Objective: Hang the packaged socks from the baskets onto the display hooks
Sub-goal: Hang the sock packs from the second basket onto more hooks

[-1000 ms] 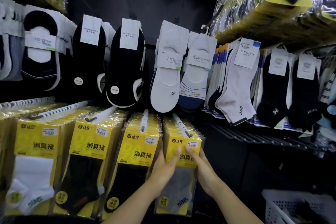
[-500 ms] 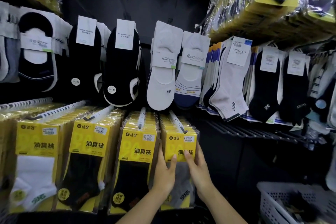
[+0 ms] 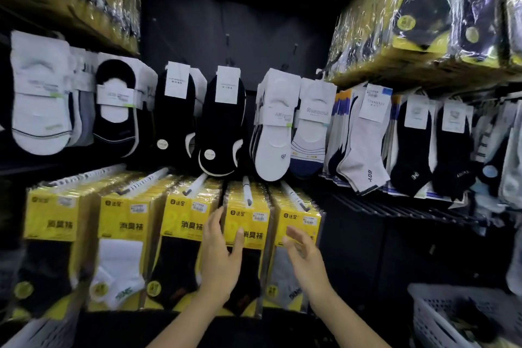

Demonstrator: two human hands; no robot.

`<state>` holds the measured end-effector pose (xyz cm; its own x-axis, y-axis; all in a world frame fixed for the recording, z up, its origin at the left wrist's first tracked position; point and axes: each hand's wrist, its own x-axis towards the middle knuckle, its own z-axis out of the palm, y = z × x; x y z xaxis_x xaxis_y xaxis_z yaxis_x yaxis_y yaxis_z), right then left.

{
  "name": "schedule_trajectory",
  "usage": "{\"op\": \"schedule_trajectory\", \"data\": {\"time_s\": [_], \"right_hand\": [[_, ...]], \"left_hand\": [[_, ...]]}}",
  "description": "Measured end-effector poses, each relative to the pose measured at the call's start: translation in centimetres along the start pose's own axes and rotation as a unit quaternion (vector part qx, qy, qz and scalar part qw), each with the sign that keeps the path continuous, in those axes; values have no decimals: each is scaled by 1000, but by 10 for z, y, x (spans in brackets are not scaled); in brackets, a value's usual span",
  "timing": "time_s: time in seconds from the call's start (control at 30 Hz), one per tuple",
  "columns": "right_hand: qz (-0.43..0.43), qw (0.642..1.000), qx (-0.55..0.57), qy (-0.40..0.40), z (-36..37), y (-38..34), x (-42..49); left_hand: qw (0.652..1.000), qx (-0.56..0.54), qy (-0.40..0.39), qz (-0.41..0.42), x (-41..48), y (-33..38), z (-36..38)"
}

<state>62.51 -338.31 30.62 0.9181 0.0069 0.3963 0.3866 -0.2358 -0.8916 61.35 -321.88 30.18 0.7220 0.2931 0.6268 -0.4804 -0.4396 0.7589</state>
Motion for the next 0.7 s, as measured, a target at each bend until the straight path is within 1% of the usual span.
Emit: {"op": "schedule_trajectory", "data": {"time_s": [0.07, 0.13, 0.2, 0.27, 0.37, 0.43, 0.57, 0.63, 0.7], "right_hand": [[28, 999, 9, -36, 20, -3, 2], [62, 997, 31, -47, 35, -5, 5], [75, 995, 43, -48, 47, -7, 8], [68, 995, 41, -51, 55, -8, 15], [64, 995, 49, -53, 58, -4, 23], [78, 994, 61, -51, 57, 7, 21], [156, 985, 54, -52, 63, 38, 7], [193, 979, 48, -51, 70, 52, 6], [200, 978, 50, -37, 75, 59, 10]], "left_hand": [[997, -7, -51, -65, 5, -12, -4], [989, -28, -95, -107, 9, -20, -5], [986, -47, -121, -109, 13, -22, -4], [982, -71, -143, -99, 16, -21, -1], [982, -82, -139, -94, 16, -22, 2], [983, -79, -125, -112, 15, -32, 1], [970, -73, -160, -165, 7, -60, 6], [967, -64, -160, -186, 3, -70, 13], [969, -61, -151, -186, 5, -75, 20]]}}
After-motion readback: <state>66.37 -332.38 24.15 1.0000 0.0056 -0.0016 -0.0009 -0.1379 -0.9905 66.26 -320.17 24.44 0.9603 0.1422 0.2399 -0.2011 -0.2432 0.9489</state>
